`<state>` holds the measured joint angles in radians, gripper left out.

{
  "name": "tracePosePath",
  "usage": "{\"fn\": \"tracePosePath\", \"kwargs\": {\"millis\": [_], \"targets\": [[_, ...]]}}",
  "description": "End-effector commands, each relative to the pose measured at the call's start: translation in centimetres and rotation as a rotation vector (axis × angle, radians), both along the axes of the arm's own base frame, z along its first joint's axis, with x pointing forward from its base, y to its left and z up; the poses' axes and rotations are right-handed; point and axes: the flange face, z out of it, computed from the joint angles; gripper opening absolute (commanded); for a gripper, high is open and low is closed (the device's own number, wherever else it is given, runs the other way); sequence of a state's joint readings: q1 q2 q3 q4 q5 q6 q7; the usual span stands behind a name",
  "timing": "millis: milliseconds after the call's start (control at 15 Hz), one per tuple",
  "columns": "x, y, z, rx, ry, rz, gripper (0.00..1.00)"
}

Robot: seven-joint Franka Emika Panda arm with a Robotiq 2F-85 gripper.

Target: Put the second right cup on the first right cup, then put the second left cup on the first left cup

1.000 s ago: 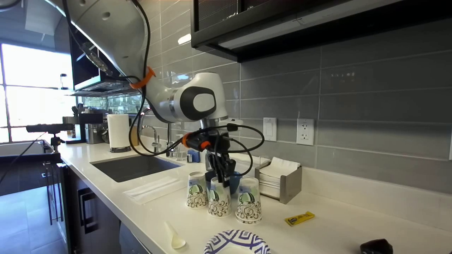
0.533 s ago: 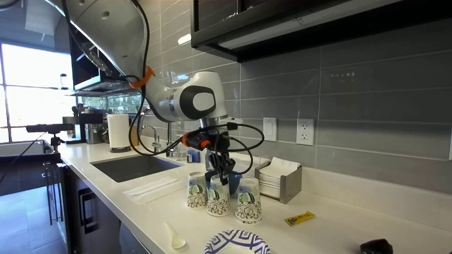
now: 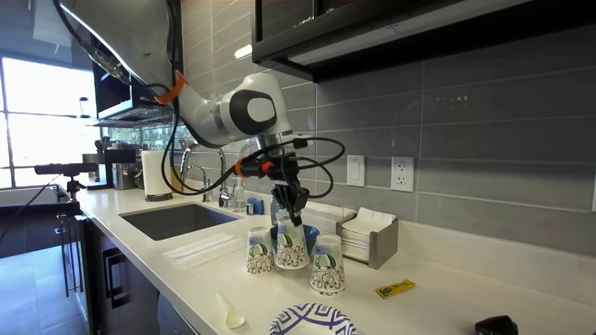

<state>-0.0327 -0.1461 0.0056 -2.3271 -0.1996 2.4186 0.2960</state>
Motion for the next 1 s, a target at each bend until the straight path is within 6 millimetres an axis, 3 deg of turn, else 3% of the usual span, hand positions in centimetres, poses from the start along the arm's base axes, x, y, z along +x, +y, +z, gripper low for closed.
{"fn": "tracePosePath", "kwargs": {"millis": [0, 600, 933], "targets": [[-1.7, 1.6, 3.7, -0.097, -0.024, 0.027, 0.01], [-2.8, 7.7, 9.5, -0.182, -0.109, 0.183, 0.01], [-2.4, 10.4, 9.8, -0.167, -0.104, 0.272, 0.01]]}}
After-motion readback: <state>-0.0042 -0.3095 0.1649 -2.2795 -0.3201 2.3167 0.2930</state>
